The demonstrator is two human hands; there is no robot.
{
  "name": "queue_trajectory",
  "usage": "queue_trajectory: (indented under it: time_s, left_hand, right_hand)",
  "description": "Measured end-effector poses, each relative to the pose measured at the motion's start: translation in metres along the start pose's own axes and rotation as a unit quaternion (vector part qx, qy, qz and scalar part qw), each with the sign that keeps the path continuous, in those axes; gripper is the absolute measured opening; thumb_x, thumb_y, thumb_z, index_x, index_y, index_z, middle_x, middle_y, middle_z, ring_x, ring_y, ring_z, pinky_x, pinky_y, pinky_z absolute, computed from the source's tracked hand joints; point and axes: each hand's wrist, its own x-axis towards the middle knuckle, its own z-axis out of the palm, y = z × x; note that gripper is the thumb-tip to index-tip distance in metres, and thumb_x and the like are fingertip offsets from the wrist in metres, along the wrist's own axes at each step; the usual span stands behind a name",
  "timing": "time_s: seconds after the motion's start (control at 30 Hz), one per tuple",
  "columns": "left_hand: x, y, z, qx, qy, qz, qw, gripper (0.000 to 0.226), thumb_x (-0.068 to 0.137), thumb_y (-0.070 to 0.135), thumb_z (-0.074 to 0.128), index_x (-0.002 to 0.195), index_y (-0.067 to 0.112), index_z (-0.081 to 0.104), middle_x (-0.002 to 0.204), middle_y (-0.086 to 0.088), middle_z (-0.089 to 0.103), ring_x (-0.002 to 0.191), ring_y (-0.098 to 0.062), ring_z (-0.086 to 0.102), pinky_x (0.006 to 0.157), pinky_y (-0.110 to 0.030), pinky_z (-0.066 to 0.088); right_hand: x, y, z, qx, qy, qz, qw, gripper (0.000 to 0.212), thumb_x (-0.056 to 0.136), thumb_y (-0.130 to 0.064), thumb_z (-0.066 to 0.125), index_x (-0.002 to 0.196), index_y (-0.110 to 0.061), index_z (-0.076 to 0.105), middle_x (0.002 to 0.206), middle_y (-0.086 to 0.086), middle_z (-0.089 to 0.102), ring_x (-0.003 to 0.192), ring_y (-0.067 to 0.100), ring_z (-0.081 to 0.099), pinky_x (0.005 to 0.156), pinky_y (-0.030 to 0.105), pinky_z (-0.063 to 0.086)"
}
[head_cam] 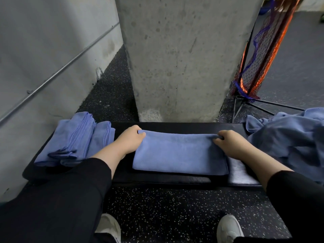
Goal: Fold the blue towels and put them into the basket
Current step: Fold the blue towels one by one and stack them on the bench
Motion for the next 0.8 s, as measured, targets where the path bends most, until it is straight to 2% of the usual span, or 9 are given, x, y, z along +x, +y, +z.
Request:
queue_trajectory:
  time_s: [0.07,0.23,0.33,0.43,0.5,0.6,0.67,0.73,0.8]
  left_hand:
    - [0.011,0.002,0.007,0.034,0.025,-0.001,0.999,0.021,0.102,0.026,0.047,0.098,0.007,0.056,0.089,-0.005,0.054,0.075,-0.017,0.045,0.061,-0.031,0.033]
    - [0.03,-0.001,0.013,0.095,0.032,-0.005,0.995,0.019,0.102,0.026,0.051,0.102,0.009,0.059,0.096,-0.011,0.062,0.078,-0.021,0.053,0.066,-0.034,0.039]
    - [0.031,-0.002,0.016,0.143,0.071,0.005,0.987,0.019,0.099,0.033,0.057,0.104,0.015,0.055,0.1,-0.004,0.059,0.081,-0.02,0.055,0.064,-0.034,0.04]
    - [0.026,-0.002,0.022,0.199,0.138,0.077,0.967,0.032,0.099,0.036,0.058,0.126,0.02,0.053,0.118,-0.006,0.054,0.103,-0.027,0.056,0.08,-0.04,0.047]
    - [0.02,0.002,0.031,0.222,0.138,0.17,0.95,0.037,0.1,0.036,0.055,0.134,0.022,0.054,0.129,-0.004,0.054,0.116,-0.027,0.054,0.093,-0.043,0.045]
    - [0.01,0.008,0.052,0.253,0.06,0.265,0.929,0.047,0.103,0.041,0.046,0.148,0.026,0.044,0.152,0.003,0.042,0.138,-0.021,0.04,0.112,-0.041,0.031]
    - [0.006,0.009,0.068,0.281,0.004,0.282,0.917,0.056,0.104,0.048,0.039,0.156,0.029,0.031,0.164,0.006,0.025,0.15,-0.015,0.022,0.122,-0.038,0.017]
    - [0.003,0.006,0.078,0.311,-0.037,0.277,0.908,0.061,0.104,0.054,0.031,0.16,0.031,0.019,0.168,0.009,0.01,0.154,-0.011,0.006,0.125,-0.04,0.007]
    - [0.0,0.001,0.082,0.322,-0.063,0.26,0.908,0.063,0.104,0.057,0.023,0.161,0.032,0.01,0.169,0.011,-0.002,0.154,-0.008,-0.005,0.126,-0.043,0.0]
  right_hand:
    - [0.007,0.001,0.002,0.0,0.011,0.011,1.0,0.032,0.094,-0.022,0.057,0.065,-0.013,0.046,0.066,0.004,0.051,0.075,0.03,0.052,0.063,0.034,0.031]
    - [0.021,0.002,0.006,-0.008,0.022,0.028,0.999,0.038,0.095,-0.028,0.061,0.064,-0.014,0.045,0.073,0.009,0.055,0.078,0.03,0.053,0.063,0.035,0.031]
    - [0.027,0.007,0.015,-0.022,0.048,0.027,0.998,0.029,0.092,-0.036,0.066,0.077,-0.014,0.053,0.087,0.013,0.064,0.092,0.035,0.061,0.067,0.036,0.037]
    - [0.023,0.001,0.018,-0.026,0.133,0.019,0.991,0.039,0.089,-0.045,0.069,0.109,-0.014,0.058,0.109,0.014,0.061,0.104,0.039,0.059,0.08,0.044,0.048]
    - [0.018,-0.016,0.02,-0.046,0.185,-0.014,0.982,0.039,0.091,-0.045,0.065,0.114,-0.015,0.06,0.113,0.012,0.059,0.106,0.04,0.057,0.081,0.048,0.047]
    - [-0.001,-0.049,0.036,-0.025,0.191,-0.096,0.976,0.028,0.095,-0.036,0.057,0.113,-0.016,0.065,0.113,0.01,0.062,0.104,0.038,0.059,0.083,0.048,0.048]
    - [-0.014,-0.063,0.056,-0.002,0.157,-0.13,0.979,0.043,0.097,-0.039,0.042,0.122,-0.013,0.064,0.128,0.01,0.062,0.116,0.036,0.06,0.094,0.05,0.048]
    - [-0.026,-0.069,0.073,-0.027,0.058,-0.097,0.993,0.056,0.102,-0.047,0.033,0.146,-0.015,0.045,0.156,0.005,0.04,0.146,0.026,0.035,0.116,0.053,0.028]
    - [-0.034,-0.06,0.088,-0.088,-0.013,-0.07,0.994,0.067,0.102,-0.059,0.022,0.158,-0.022,0.02,0.168,-0.003,0.01,0.155,0.017,0.006,0.123,0.05,0.005]
